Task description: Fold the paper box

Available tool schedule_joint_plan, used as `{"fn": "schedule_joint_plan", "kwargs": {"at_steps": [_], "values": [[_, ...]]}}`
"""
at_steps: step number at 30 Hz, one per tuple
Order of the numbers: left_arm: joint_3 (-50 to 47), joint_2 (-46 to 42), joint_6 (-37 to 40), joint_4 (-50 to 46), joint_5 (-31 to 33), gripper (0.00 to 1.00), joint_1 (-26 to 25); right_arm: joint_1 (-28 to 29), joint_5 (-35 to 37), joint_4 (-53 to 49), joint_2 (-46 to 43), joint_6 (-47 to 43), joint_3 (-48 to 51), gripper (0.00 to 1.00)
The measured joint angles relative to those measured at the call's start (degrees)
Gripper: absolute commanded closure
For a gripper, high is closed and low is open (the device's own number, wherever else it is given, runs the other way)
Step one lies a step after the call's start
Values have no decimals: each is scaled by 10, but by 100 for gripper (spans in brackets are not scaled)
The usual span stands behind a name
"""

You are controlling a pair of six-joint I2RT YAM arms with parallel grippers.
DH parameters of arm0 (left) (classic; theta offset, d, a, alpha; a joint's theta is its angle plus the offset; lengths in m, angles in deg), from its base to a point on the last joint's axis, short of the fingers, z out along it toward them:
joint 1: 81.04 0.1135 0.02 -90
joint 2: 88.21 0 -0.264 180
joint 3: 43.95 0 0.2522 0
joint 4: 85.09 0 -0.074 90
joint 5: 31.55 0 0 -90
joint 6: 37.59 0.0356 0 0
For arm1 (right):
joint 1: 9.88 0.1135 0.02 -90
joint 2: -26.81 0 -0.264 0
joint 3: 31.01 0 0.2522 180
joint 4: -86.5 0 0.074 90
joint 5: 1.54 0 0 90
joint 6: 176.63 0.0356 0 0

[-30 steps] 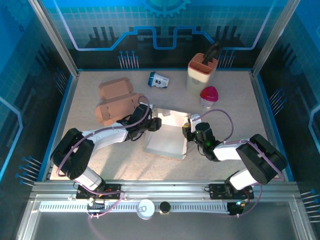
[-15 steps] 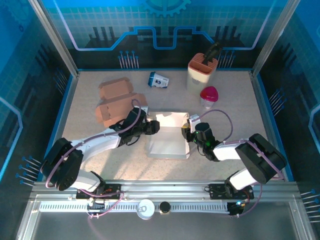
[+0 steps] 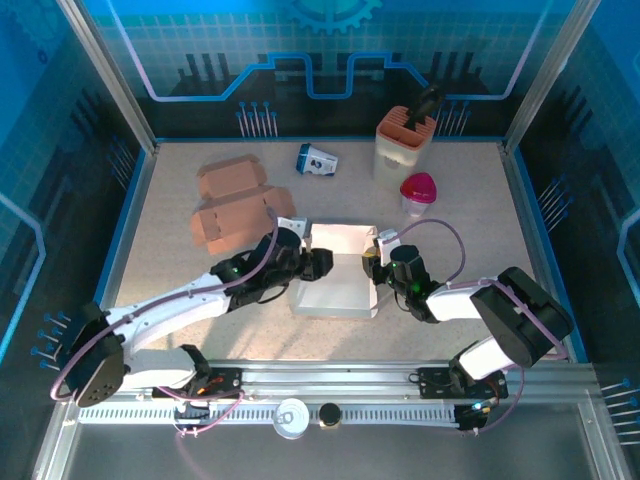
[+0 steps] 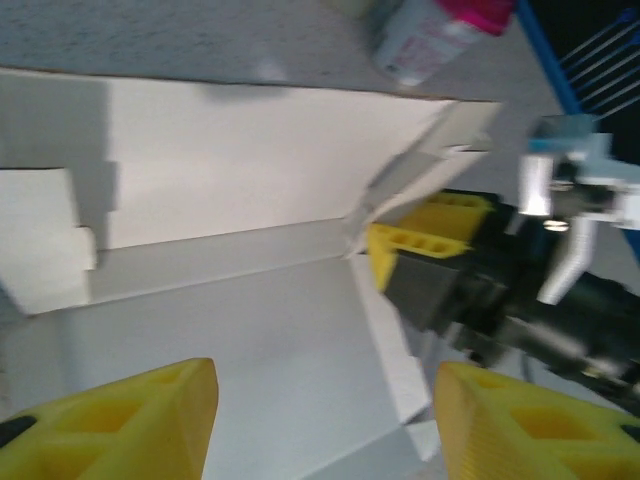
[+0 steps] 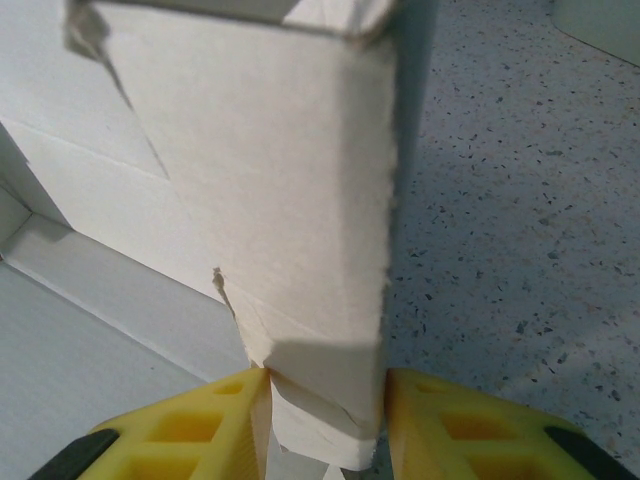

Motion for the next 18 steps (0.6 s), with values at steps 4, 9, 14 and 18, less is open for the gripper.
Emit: {"fn": "schedule_joint_plan", "kwargs": {"at_steps": [4, 9, 14, 18], "values": [[19, -4, -54, 5, 19, 44, -23, 0, 0, 0, 0, -1, 0, 63], [43, 37, -128, 66, 24, 44, -40, 0, 0, 0, 0, -2, 0, 63], [110, 122, -169, 120, 16, 44, -42, 0, 0, 0, 0, -4, 0, 63], [155, 170, -181, 139, 12, 47, -42, 0, -1, 0, 0, -4, 0, 63]]}}
